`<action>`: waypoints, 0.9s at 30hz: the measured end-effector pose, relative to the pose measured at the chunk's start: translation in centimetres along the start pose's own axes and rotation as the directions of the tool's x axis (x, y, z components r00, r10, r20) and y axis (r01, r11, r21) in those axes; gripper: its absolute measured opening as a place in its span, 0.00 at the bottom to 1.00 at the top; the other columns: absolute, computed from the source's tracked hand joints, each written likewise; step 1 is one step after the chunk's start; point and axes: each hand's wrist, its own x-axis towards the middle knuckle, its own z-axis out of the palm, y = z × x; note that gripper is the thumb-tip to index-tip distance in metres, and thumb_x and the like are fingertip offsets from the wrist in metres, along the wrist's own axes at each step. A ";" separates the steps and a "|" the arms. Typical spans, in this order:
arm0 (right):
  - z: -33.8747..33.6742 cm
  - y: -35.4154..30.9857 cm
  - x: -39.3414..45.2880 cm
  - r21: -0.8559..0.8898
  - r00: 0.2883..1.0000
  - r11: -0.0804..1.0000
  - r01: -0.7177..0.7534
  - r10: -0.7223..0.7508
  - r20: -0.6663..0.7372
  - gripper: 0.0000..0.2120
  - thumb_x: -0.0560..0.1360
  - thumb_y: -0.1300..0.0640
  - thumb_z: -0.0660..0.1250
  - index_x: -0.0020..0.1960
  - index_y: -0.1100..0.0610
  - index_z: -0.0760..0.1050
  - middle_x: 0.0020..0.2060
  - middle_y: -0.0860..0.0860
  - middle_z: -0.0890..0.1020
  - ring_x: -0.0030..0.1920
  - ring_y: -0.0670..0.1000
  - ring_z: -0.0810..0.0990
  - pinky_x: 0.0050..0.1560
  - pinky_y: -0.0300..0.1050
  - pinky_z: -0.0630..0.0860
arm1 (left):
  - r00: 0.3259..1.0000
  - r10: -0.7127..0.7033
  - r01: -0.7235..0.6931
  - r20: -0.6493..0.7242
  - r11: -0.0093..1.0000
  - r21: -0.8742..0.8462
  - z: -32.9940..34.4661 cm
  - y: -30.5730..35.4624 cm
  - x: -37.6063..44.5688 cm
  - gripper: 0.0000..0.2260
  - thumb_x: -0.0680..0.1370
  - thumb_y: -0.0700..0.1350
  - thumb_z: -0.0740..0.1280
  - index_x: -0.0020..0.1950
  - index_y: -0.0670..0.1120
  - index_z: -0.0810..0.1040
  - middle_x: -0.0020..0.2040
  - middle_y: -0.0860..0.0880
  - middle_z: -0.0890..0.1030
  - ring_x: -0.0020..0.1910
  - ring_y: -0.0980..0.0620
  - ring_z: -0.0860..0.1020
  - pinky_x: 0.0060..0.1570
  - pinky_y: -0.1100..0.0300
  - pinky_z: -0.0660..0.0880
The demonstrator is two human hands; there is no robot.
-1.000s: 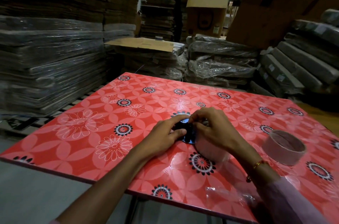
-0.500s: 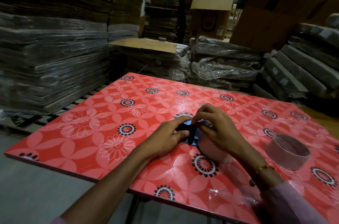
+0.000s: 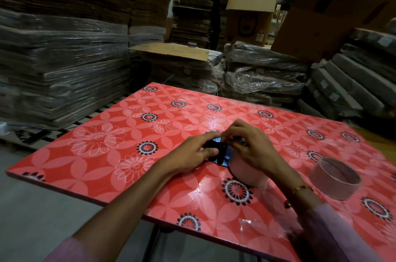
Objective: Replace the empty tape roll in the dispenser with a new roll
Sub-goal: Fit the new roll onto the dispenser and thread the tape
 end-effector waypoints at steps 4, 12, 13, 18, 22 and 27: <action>0.0 -0.2 -0.1 -0.010 1.000 1.000 0.021 -0.021 -0.011 0.09 0.73 0.59 0.67 0.49 0.47 0.82 0.46 0.46 0.81 0.48 0.53 0.82 0.43 0.56 0.78 | 1.000 0.003 -0.003 -0.020 1.000 -0.005 0.2 0.2 -0.4 0.22 0.79 0.43 0.65 0.73 0.54 0.70 0.70 0.51 0.76 0.64 0.51 0.77 0.66 0.51 0.73; 0.1 -0.3 -0.1 -0.010 1.000 1.000 0.019 -0.019 -0.009 0.11 0.70 0.60 0.68 0.48 0.46 0.81 0.41 0.41 0.76 0.44 0.51 0.81 0.42 0.55 0.77 | 0.995 -0.031 0.037 -0.091 0.997 0.069 0.9 1.7 -2.1 0.27 0.75 0.51 0.68 0.73 0.58 0.65 0.65 0.49 0.78 0.61 0.49 0.78 0.62 0.48 0.75; 0.1 -0.3 -0.1 -0.009 1.000 1.000 0.022 -0.022 -0.012 0.11 0.70 0.59 0.68 0.48 0.46 0.81 0.41 0.41 0.76 0.44 0.51 0.80 0.42 0.55 0.77 | 0.990 -0.021 0.033 -0.143 0.996 0.083 1.4 2.1 -2.7 0.27 0.74 0.50 0.69 0.71 0.57 0.65 0.66 0.50 0.76 0.62 0.49 0.77 0.62 0.49 0.74; 0.4 -0.3 -0.3 0.029 0.999 1.000 0.009 -0.007 -0.039 0.08 0.74 0.57 0.70 0.50 0.48 0.75 0.39 0.41 0.77 0.41 0.51 0.78 0.41 0.54 0.77 | 0.879 -0.042 0.105 -0.474 0.989 0.107 3.4 3.1 -4.2 0.11 0.75 0.46 0.70 0.49 0.51 0.68 0.50 0.52 0.74 0.48 0.46 0.79 0.48 0.46 0.76; 0.5 -0.1 -0.3 0.051 0.999 0.999 -0.015 0.017 -0.041 0.06 0.73 0.57 0.71 0.45 0.50 0.75 0.38 0.43 0.80 0.41 0.52 0.79 0.42 0.56 0.77 | 0.846 -0.093 0.242 -0.525 0.944 0.223 3.6 3.7 -4.6 0.07 0.76 0.50 0.70 0.43 0.49 0.75 0.48 0.52 0.74 0.48 0.49 0.77 0.48 0.52 0.75; 0.4 -0.4 -0.4 0.097 0.999 0.995 0.016 -0.011 -0.050 0.02 0.71 0.55 0.70 0.44 0.51 0.79 0.38 0.48 0.82 0.41 0.53 0.80 0.43 0.56 0.77 | 0.845 -0.150 0.315 -0.513 0.916 0.250 4.6 4.9 -4.5 0.08 0.76 0.52 0.70 0.46 0.48 0.82 0.54 0.52 0.75 0.56 0.48 0.75 0.50 0.53 0.74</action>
